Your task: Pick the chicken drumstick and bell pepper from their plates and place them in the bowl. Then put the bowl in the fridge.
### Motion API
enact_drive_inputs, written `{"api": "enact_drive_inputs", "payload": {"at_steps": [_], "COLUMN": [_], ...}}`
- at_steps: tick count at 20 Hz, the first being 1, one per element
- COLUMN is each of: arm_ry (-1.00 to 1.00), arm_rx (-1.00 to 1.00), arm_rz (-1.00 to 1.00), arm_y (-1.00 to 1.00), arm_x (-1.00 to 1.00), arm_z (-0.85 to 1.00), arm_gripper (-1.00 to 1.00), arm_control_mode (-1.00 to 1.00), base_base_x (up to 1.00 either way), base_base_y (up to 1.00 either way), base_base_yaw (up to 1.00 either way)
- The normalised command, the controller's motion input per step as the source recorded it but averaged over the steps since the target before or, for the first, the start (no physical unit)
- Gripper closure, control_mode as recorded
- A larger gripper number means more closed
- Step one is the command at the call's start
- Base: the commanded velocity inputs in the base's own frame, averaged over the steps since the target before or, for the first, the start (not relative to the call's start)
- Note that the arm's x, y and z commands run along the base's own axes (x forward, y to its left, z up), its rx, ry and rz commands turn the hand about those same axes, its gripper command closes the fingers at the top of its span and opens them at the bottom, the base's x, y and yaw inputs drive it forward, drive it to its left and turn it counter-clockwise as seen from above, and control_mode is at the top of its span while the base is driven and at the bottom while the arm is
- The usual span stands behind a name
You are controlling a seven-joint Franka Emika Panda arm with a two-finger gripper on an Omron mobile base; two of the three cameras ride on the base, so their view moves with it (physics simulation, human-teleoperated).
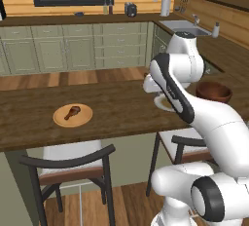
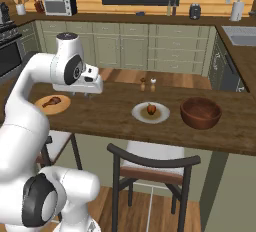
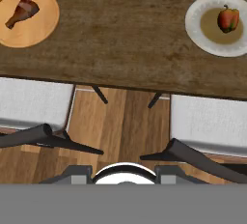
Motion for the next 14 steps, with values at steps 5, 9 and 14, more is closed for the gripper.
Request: {"api": "enact_drive_inputs", "payload": {"at_steps": [5, 9, 14], "arm_ry": [-0.03, 0.06, 0.24], "arm_rx": [0.00, 0.00, 0.01], "arm_rz": [0.00, 0.00, 0.00], "arm_y": [-0.04, -0.58, -0.98], "arm_x": [-0.39, -0.03, 0.79], "arm_z": [-0.07, -0.23, -0.48], "arm_gripper": [-1.00, -1.00, -1.00], "arm_control_mode": [-1.00, -1.00, -1.00], "base_base_x": [0.00, 0.00, 0.00], "base_base_y": [0.00, 0.00, 0.00], "base_base_yaw": [0.00, 0.00, 0.00]}}
